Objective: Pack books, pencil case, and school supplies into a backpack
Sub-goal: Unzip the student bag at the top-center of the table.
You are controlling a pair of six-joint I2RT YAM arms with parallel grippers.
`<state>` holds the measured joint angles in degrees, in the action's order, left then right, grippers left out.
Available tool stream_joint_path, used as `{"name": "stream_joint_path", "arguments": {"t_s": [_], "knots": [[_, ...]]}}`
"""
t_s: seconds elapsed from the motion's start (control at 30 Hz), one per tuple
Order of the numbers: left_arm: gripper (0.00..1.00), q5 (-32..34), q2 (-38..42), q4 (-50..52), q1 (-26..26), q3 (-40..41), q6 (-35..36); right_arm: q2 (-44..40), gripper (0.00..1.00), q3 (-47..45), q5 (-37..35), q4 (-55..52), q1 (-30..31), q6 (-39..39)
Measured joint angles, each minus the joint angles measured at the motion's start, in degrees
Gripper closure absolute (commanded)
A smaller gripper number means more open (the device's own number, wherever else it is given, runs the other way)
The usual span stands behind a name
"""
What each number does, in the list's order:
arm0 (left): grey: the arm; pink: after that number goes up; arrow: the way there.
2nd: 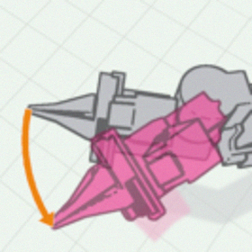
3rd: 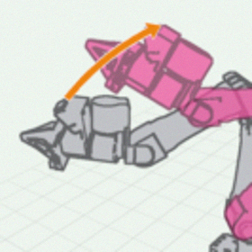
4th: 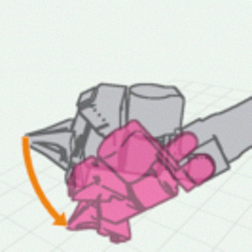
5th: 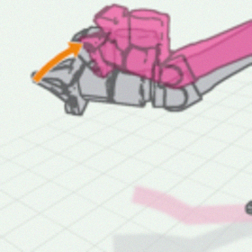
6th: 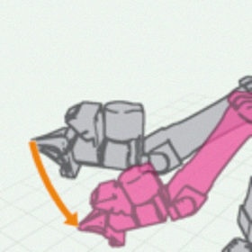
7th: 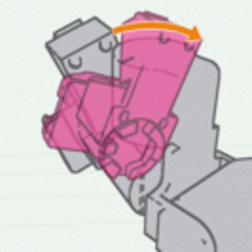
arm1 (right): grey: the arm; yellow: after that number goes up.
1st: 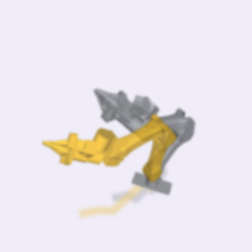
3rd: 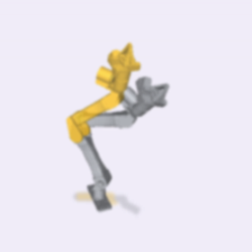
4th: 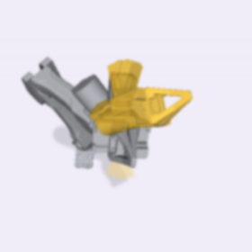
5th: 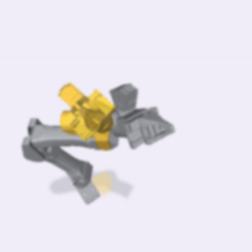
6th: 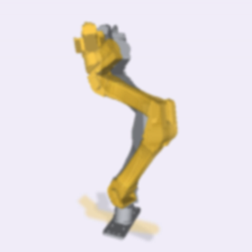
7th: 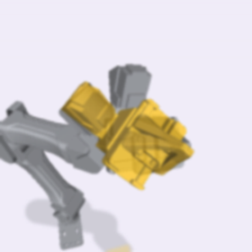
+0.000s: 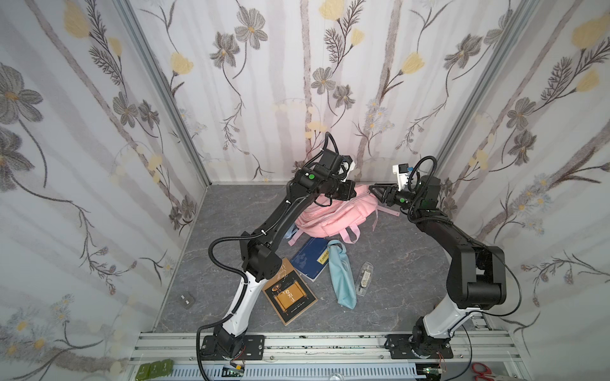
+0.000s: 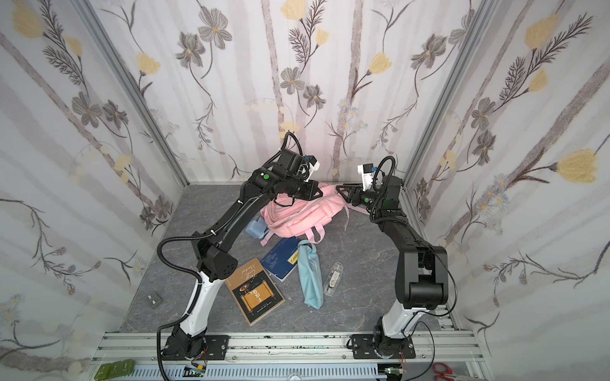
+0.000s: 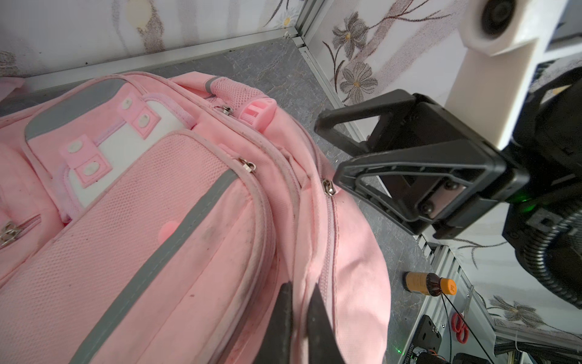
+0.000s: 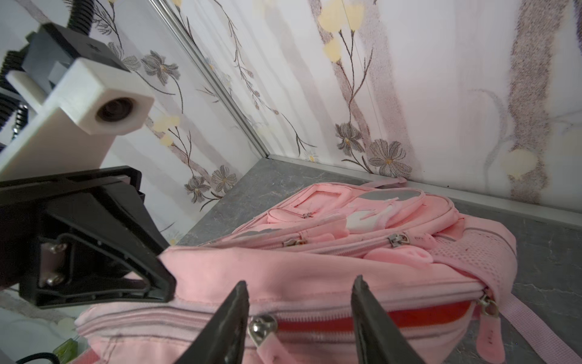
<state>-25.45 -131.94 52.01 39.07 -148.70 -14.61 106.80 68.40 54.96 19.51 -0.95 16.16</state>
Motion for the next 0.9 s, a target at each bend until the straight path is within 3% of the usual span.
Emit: {"name": "stream_joint_path", "arguments": {"t_s": [0.3,0.6,0.9], "knots": [[1.0,-0.09,-0.02,0.11,0.26,0.0,0.02,1.49,0.53,-2.03,8.41,-0.7,-0.42,-1.64],[1.0,0.39,-0.24,0.52,0.37,0.0,0.04,-0.37,0.78,-5.64,12.02,0.02,-0.44,-1.75],[1.0,2.47,-0.46,0.13,1.09,0.0,-0.22,-3.45,1.0,-5.49,9.35,-4.66,-0.37,-2.78]]}}
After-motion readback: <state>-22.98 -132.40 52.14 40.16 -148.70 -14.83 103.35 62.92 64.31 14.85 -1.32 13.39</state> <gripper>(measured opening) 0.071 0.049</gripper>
